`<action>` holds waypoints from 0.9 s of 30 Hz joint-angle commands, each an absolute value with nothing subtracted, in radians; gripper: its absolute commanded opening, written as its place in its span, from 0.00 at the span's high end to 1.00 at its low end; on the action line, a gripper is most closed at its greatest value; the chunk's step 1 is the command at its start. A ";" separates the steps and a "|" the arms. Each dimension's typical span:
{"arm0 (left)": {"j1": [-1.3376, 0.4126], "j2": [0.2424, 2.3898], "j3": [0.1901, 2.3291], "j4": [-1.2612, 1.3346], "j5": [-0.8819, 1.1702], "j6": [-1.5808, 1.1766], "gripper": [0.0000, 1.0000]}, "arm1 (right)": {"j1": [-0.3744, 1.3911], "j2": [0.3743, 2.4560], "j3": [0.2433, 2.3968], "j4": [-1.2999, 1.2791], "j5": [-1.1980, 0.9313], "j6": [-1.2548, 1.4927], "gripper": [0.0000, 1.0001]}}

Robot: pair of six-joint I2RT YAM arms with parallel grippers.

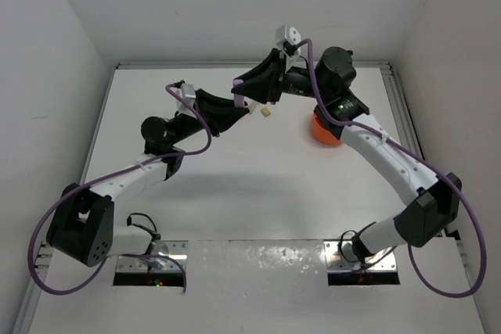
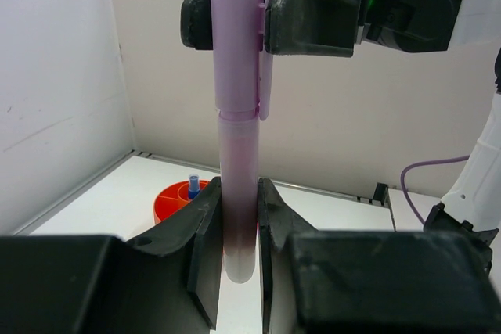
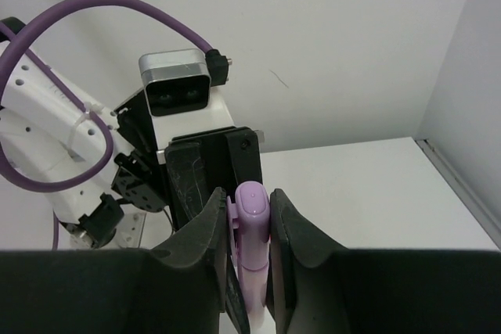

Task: Sort the stationery into containers
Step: Close the pen cap on the pen.

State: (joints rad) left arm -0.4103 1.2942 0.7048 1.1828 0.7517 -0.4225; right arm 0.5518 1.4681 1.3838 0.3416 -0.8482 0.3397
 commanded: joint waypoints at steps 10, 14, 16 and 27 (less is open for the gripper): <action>-0.396 1.296 0.773 1.483 0.726 -0.566 1.00 | 0.543 1.462 1.321 0.345 -0.951 0.321 1.00; -0.396 1.295 0.792 1.523 0.723 -0.614 1.00 | 0.541 1.477 1.316 0.351 -1.009 0.331 1.00; -0.391 1.293 0.807 1.555 0.712 -0.638 1.00 | 0.537 1.483 1.310 0.359 -1.031 0.340 1.00; -0.376 1.287 0.841 1.597 0.680 -0.666 1.00 | 0.532 1.448 1.172 0.292 -0.997 0.226 1.00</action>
State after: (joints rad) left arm -0.4034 1.3266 0.7334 1.1774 0.8398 -0.6025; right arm 0.5270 1.4311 1.2446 0.5068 -0.9085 0.3458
